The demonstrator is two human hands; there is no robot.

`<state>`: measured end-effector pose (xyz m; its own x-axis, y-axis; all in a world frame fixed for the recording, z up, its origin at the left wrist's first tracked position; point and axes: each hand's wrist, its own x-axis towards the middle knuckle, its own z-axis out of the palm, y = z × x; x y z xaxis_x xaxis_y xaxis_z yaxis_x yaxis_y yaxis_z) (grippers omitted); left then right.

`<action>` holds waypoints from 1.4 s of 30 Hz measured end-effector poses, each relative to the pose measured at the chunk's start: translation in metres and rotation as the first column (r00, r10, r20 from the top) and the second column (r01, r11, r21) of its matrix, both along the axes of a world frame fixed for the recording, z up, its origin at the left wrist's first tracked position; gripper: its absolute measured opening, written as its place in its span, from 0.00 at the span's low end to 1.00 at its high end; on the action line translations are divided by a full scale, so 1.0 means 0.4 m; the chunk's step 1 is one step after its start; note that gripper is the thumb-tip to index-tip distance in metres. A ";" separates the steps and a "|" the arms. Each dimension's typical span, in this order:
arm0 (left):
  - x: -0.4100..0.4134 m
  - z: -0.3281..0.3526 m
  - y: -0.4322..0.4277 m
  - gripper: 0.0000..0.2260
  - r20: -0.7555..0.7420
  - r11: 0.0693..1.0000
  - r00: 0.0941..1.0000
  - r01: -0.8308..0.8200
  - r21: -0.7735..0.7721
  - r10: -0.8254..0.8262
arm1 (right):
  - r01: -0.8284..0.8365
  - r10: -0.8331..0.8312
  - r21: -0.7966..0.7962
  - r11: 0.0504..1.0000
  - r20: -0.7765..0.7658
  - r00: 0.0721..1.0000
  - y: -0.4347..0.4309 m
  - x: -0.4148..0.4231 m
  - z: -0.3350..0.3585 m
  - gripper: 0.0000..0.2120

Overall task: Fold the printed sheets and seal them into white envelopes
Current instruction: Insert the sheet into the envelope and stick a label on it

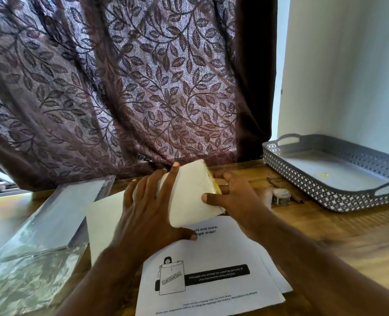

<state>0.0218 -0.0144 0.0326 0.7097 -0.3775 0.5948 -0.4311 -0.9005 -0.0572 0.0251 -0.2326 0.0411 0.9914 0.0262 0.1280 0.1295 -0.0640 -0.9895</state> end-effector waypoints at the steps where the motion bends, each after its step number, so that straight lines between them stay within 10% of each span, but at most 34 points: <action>1: 0.001 0.000 0.001 0.63 -0.012 1.000 1.000 0.016 -0.015 -0.016 | 0.014 -0.014 0.001 1.000 0.009 1.000 -0.002 0.001 0.002 0.29; 15: 0.000 0.064 0.062 0.03 -0.288 0.828 0.952 -0.242 -0.505 0.103 | 0.213 -0.229 0.176 0.961 0.077 0.970 -0.064 0.035 0.009 0.13; 20: 0.001 0.096 0.062 0.03 -0.465 0.797 0.856 -0.112 -0.593 -0.225 | 0.299 -0.327 0.212 0.930 0.114 0.938 -0.083 0.042 0.006 0.09; 26: -0.047 0.080 0.018 0.09 -0.630 0.553 0.446 -0.306 -0.775 -0.636 | 0.182 -0.196 0.129 0.975 0.114 0.974 -0.077 0.036 0.000 0.06; 32: -0.046 0.055 -0.021 0.12 -0.525 0.388 0.484 -0.360 -0.849 -0.700 | -0.017 0.006 0.130 0.991 0.080 0.997 -0.038 0.014 -0.004 0.11; 42: -0.010 0.022 -0.014 0.15 -0.539 0.419 0.552 -0.340 -0.842 -0.636 | -0.119 0.118 0.032 0.992 0.007 0.993 -0.013 0.007 -0.015 0.05</action>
